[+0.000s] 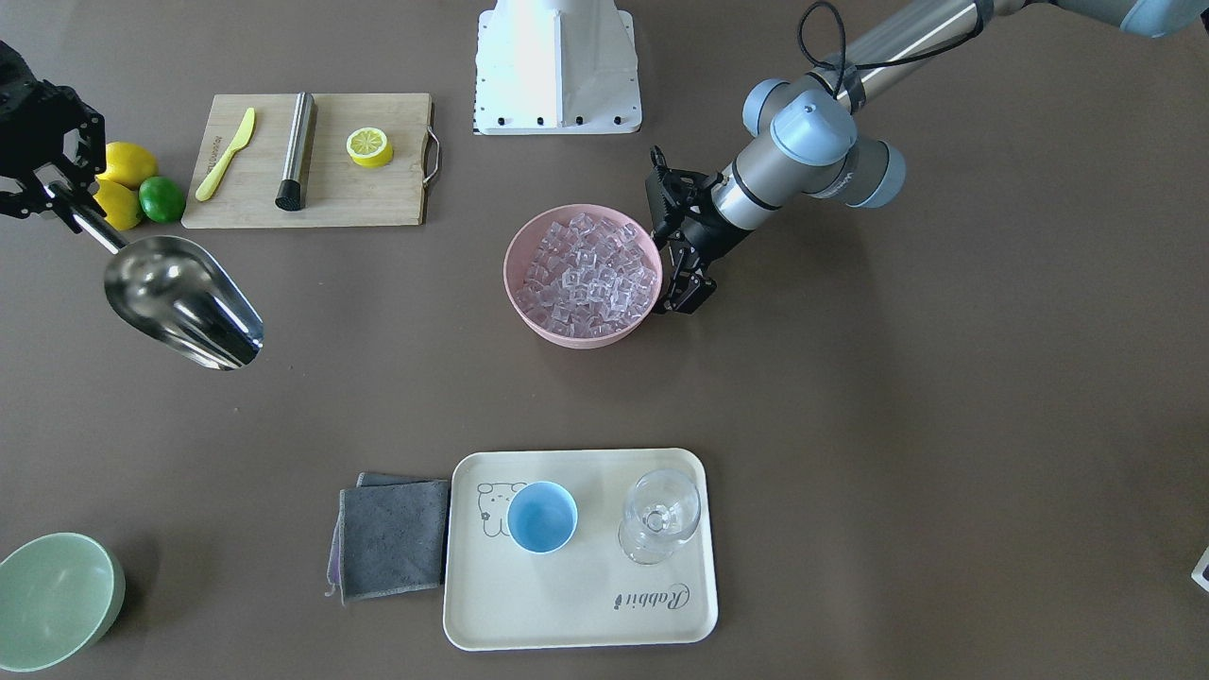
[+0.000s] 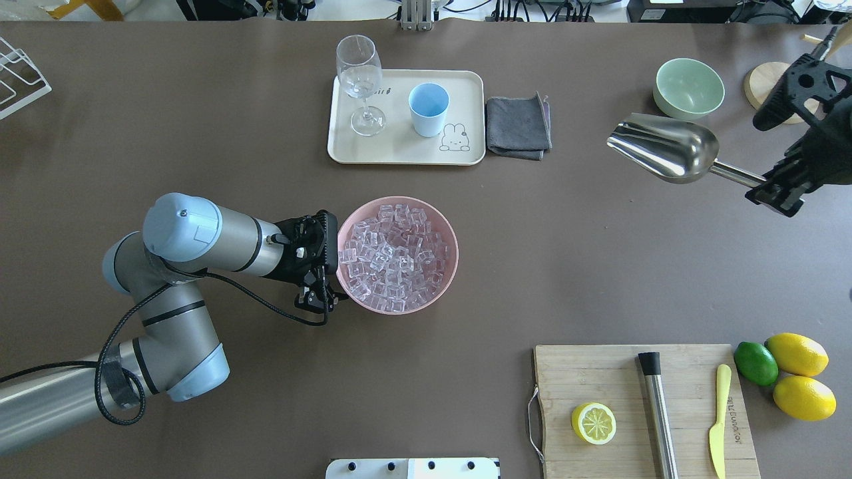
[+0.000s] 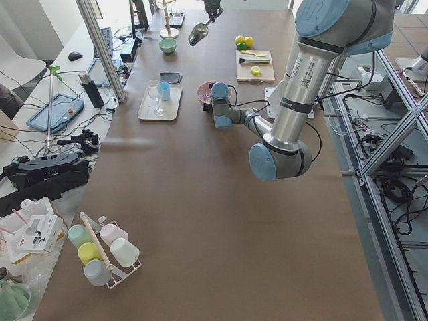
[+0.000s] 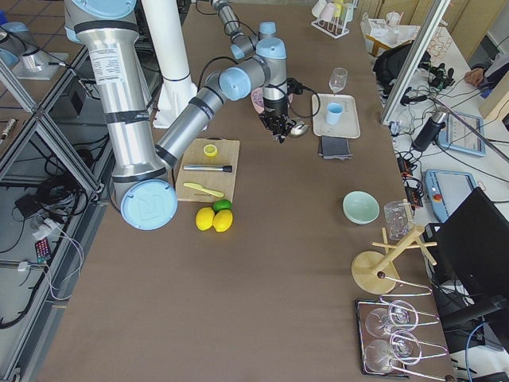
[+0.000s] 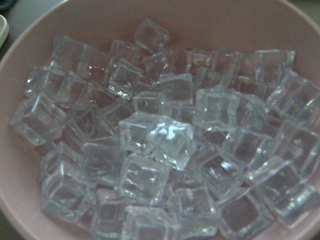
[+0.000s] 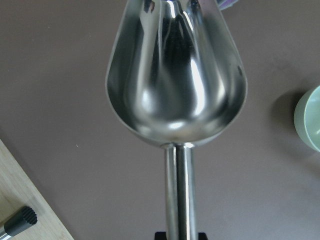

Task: Put ice in cup with scoop
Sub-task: 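Carry the scoop with the right gripper toward the pink ice bowl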

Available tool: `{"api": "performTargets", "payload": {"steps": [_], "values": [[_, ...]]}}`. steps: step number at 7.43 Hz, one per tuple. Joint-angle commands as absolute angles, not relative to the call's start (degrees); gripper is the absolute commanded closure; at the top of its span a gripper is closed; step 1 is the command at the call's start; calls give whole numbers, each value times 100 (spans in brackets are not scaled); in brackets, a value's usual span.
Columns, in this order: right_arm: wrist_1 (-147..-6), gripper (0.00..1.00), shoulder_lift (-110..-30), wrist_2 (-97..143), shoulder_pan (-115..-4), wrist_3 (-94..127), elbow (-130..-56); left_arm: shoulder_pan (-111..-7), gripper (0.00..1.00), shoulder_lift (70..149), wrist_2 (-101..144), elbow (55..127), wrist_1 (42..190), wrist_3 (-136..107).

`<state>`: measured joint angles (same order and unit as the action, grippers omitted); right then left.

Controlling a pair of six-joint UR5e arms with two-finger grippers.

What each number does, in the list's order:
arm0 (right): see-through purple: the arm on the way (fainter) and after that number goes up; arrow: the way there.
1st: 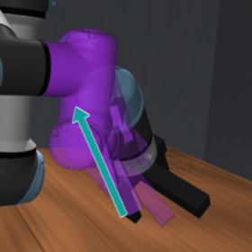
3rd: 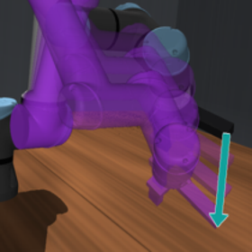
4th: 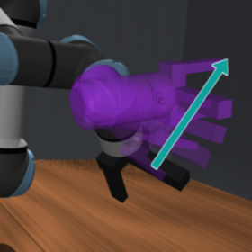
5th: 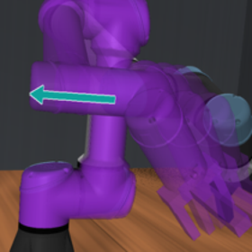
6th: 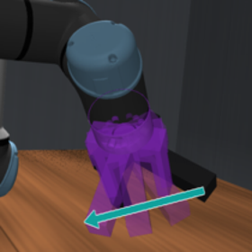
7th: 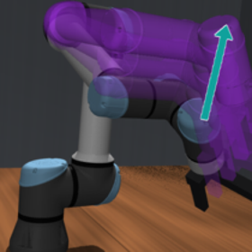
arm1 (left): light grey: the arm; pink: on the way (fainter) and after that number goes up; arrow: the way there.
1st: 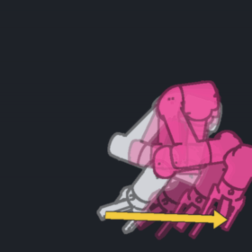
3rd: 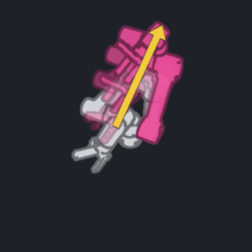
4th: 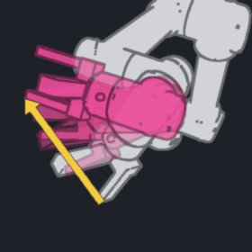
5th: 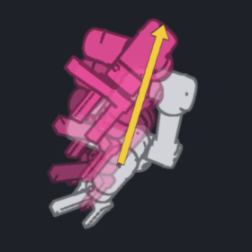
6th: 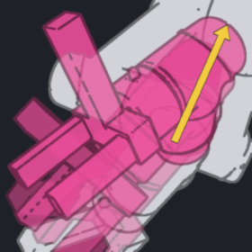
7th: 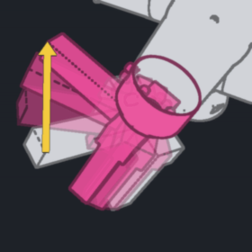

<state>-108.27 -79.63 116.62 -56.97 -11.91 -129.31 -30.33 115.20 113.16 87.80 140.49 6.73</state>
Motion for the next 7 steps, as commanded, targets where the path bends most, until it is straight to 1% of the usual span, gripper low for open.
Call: {"api": "performTargets", "payload": {"steps": [1,3,4,6,7], "values": [[-12290,100,-6913,10595,-4663,-1451,-13315,-3032,1,11514,11312,8780,14062,668],[-13495,100,-6024,10320,-4247,-1502,-13219,-3032,1,11514,11311,8780,14071,668],[-13500,100,-5960,10231,-4123,-1512,-13193,-3032,1,11514,11312,8780,14071,668],[-13849,100,-5391,9908,-3764,-1547,-12764,-3032,1,11514,11303,8780,14071,668],[-14522,100,-4787,9731,-3562,-1556,-12527,-3024,1,11514,11303,8780,14071,668]]}}
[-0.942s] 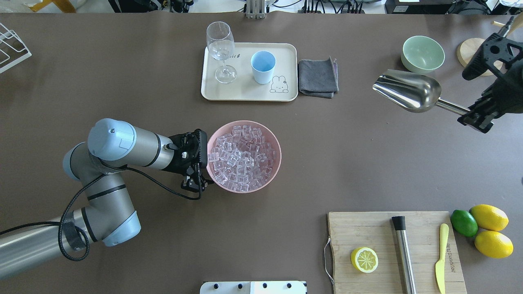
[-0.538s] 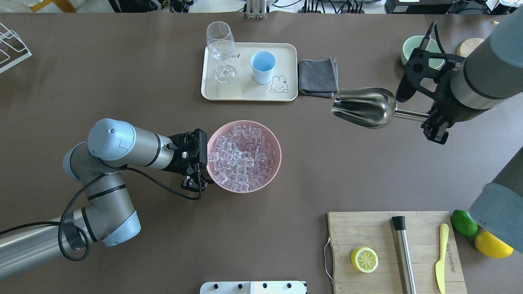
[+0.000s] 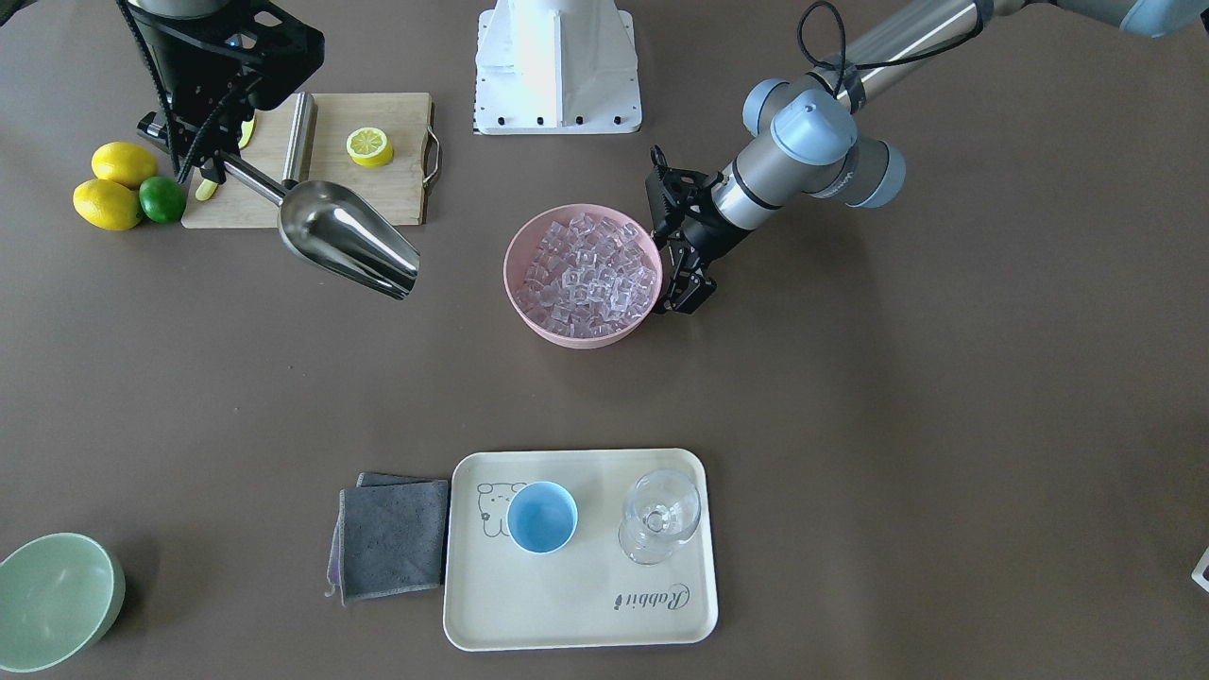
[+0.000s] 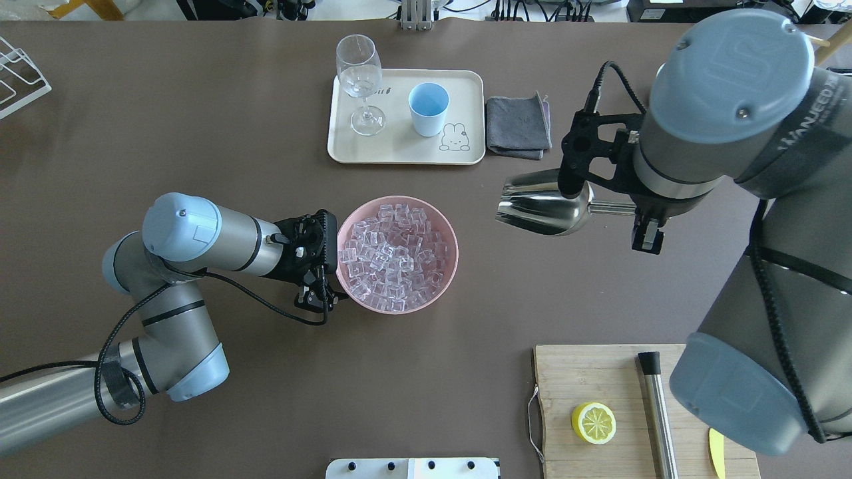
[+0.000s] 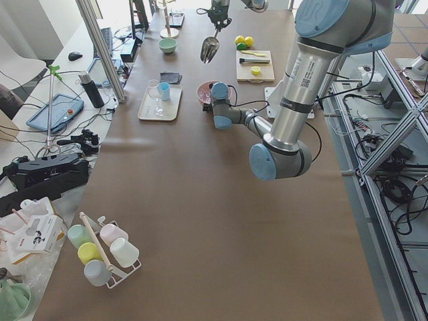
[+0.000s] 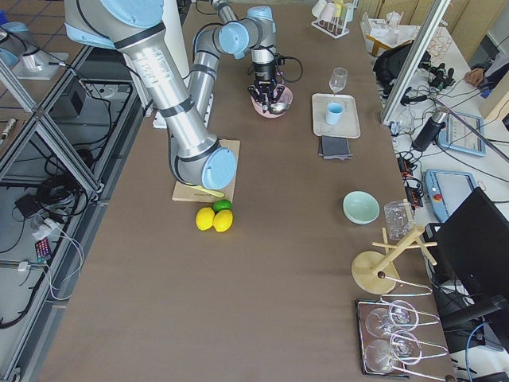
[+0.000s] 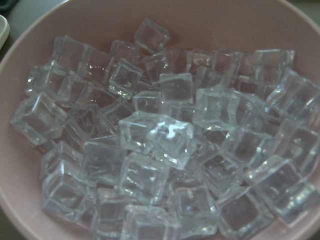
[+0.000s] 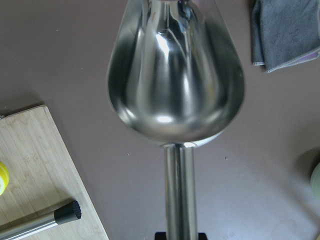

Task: Put ice in cup with scoop
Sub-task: 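Carry the scoop with the right gripper toward the pink ice bowl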

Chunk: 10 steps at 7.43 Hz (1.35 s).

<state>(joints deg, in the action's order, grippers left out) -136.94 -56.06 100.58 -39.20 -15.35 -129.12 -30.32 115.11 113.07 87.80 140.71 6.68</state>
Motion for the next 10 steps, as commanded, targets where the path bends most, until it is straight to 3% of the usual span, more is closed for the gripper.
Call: {"api": "performTargets", "payload": {"steps": [1,5,10], "values": [[-14998,100,-4277,9590,-3403,-1608,-12281,-3023,1,11514,11294,8780,14071,668],[-15477,100,-3131,9124,-2980,-1802,-10717,-3015,1,11522,11276,8780,14071,668],[-15216,100,-2830,8684,-2629,-1793,-9811,-3015,1,11522,11276,8780,14071,668]]}}
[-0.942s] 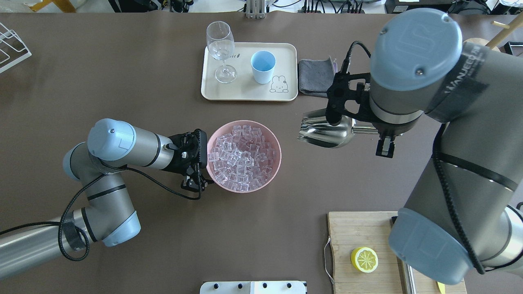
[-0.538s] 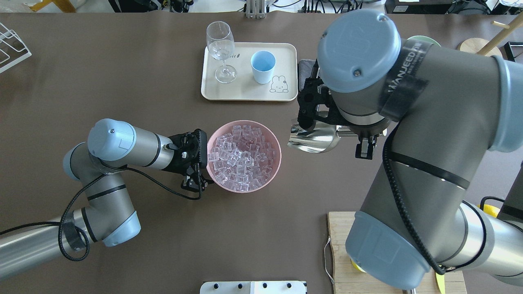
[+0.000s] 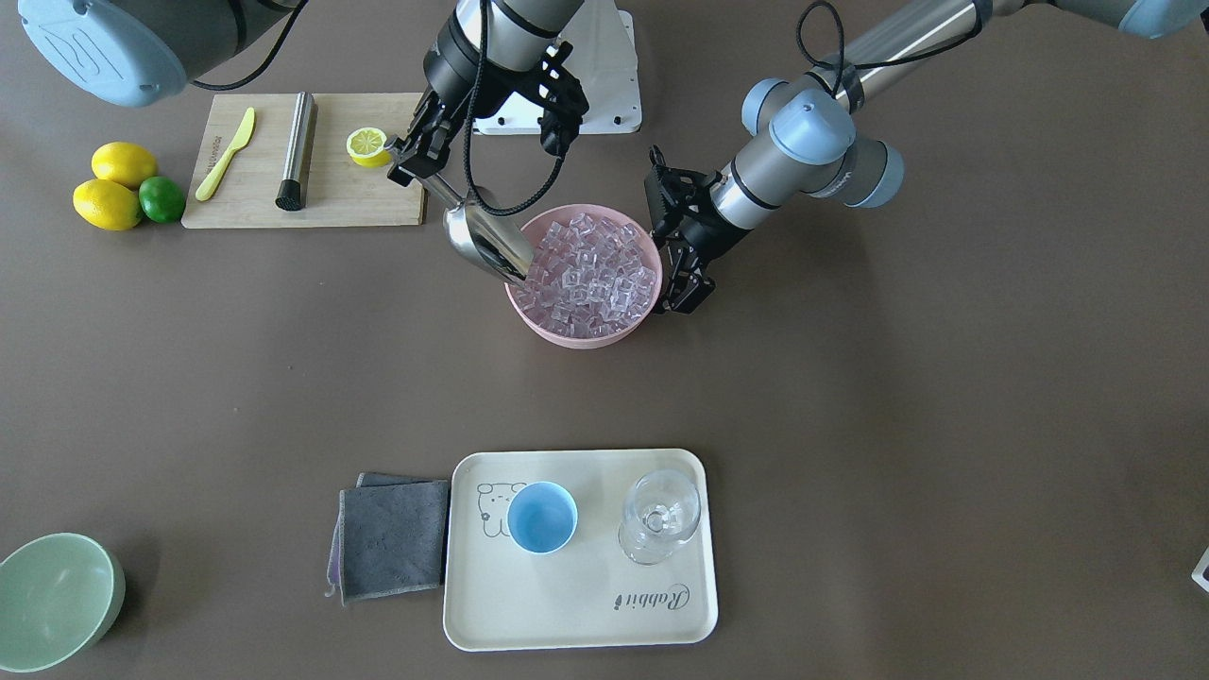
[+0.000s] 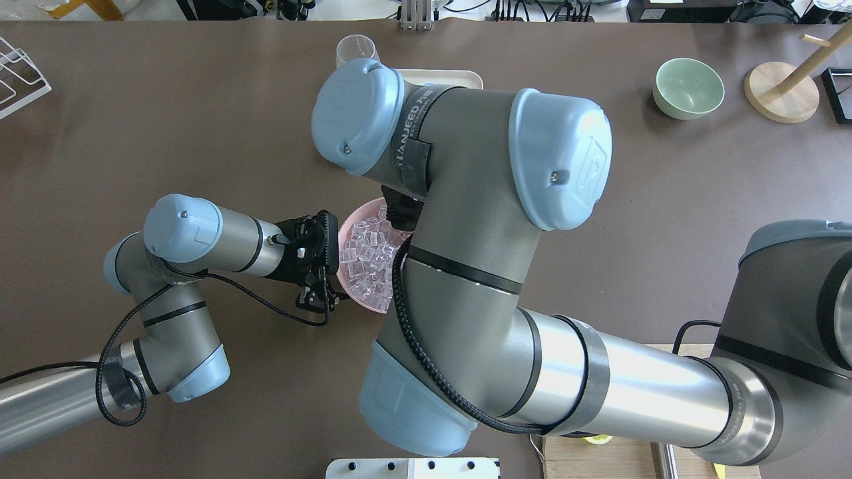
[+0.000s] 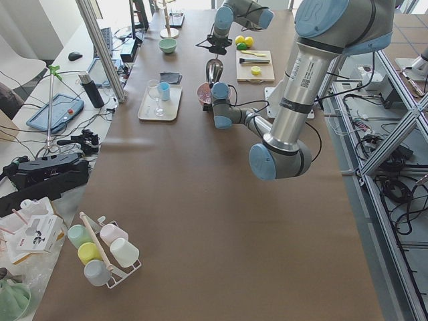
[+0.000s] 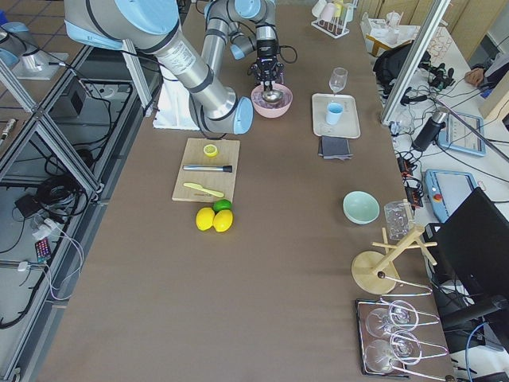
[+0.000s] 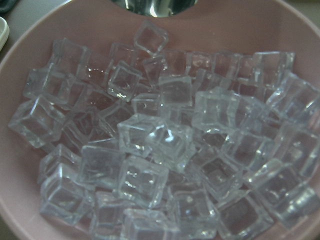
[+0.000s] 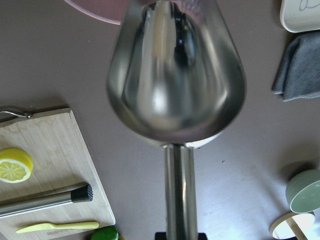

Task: Put ice in cup with scoop
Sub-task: 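Lower the scoop into the ice cubes while the left gripper steadies the bowl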

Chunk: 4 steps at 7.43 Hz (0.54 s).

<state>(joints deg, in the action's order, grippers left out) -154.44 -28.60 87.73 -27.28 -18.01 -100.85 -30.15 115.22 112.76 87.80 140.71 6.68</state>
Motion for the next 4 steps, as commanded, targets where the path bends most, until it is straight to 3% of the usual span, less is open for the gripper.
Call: {"api": "performTargets", "payload": {"steps": [1,4], "values": [[-14979,100,-2830,8675,-2602,-1784,-9574,-3015,1,11522,11276,8780,14071,668],[-14827,100,-2760,8657,-2444,-1696,-9369,-3015,1,11522,11276,8789,14071,659]]}}
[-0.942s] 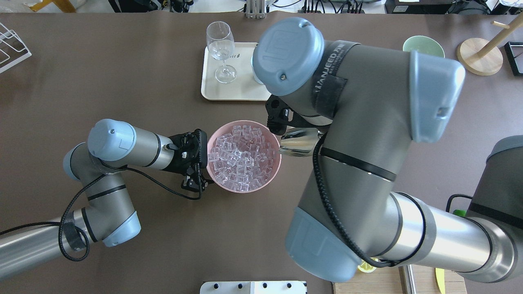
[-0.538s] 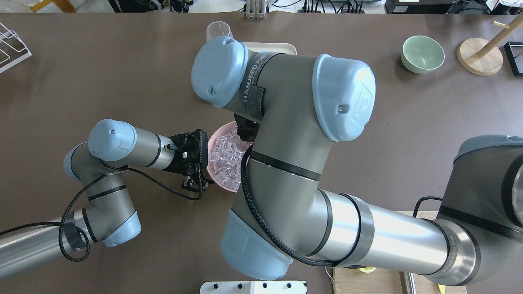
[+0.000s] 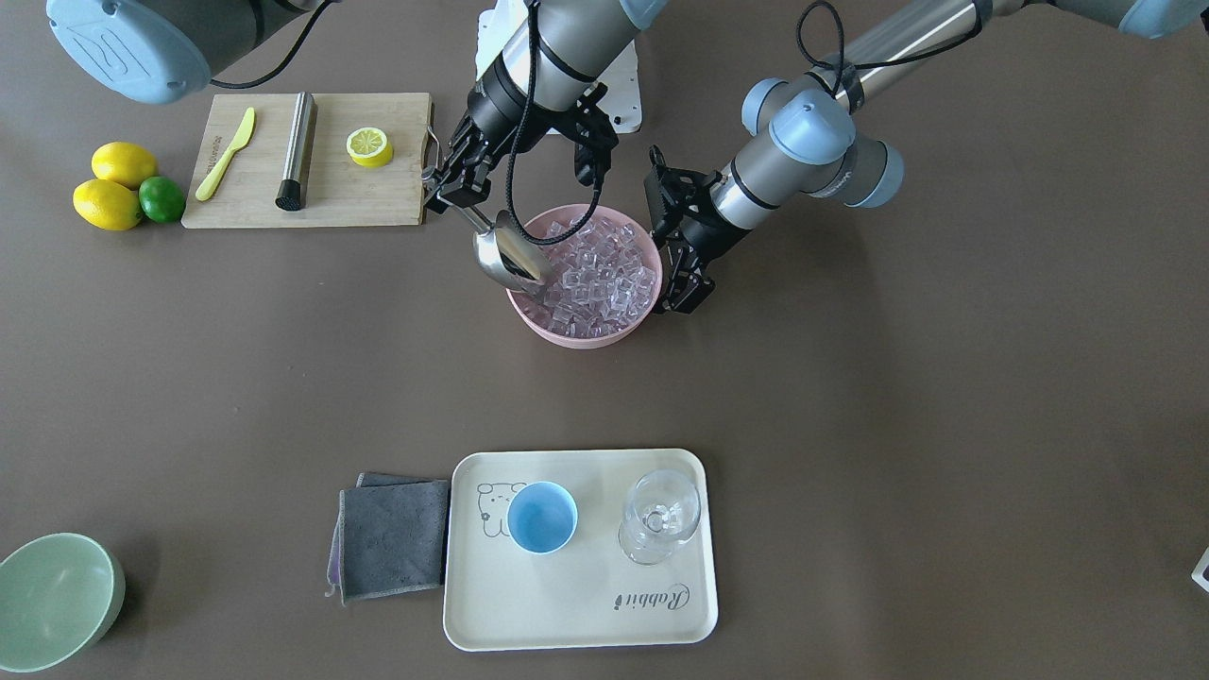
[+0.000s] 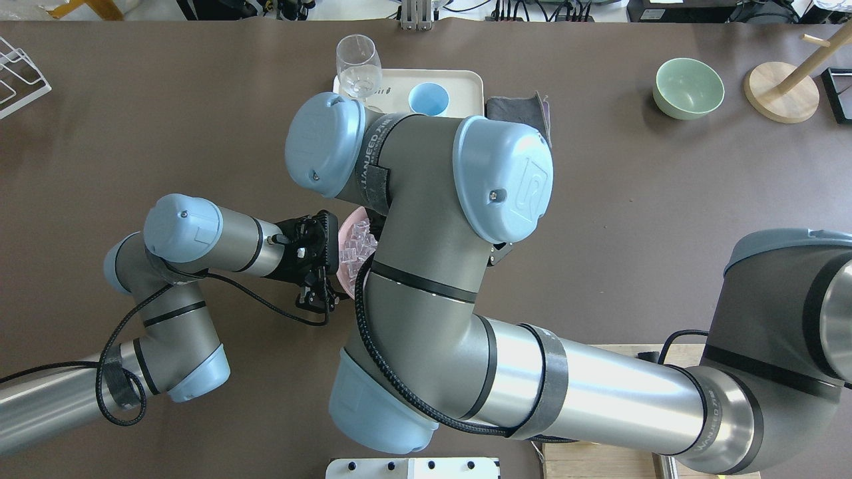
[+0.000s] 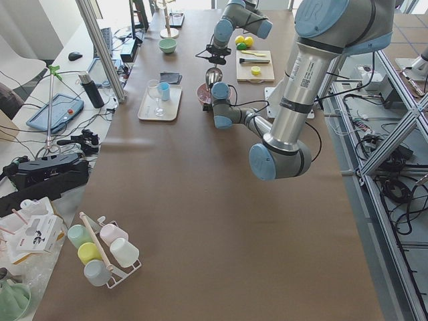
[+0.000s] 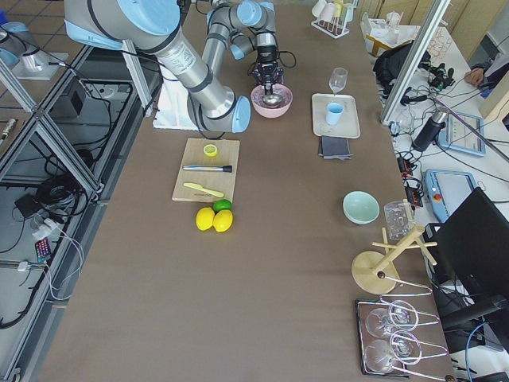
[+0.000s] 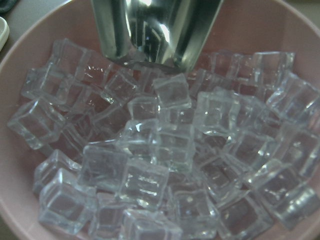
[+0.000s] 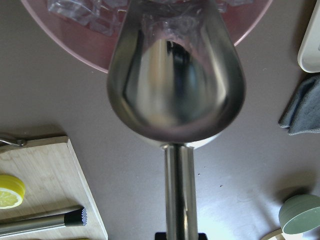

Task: Put ice in cup with scoop
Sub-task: 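Lower the scoop into the ice cubes while the left gripper steadies the bowl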

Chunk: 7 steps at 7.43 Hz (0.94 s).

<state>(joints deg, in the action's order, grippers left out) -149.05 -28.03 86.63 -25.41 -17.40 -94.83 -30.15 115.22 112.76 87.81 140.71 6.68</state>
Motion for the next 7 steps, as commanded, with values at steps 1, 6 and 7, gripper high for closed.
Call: {"api": "performTargets", "payload": {"steps": [1,6,7], "values": [[-14766,100,-2768,8649,-2426,-1688,-9360,-3015,1,11522,11276,8789,14071,668],[-13801,100,-3469,8613,-2347,-1608,-10061,-3015,1,11514,11276,8780,14071,668],[-13599,100,-3698,8613,-2347,-1582,-10298,-3015,1,11514,11276,8789,14071,668]]}}
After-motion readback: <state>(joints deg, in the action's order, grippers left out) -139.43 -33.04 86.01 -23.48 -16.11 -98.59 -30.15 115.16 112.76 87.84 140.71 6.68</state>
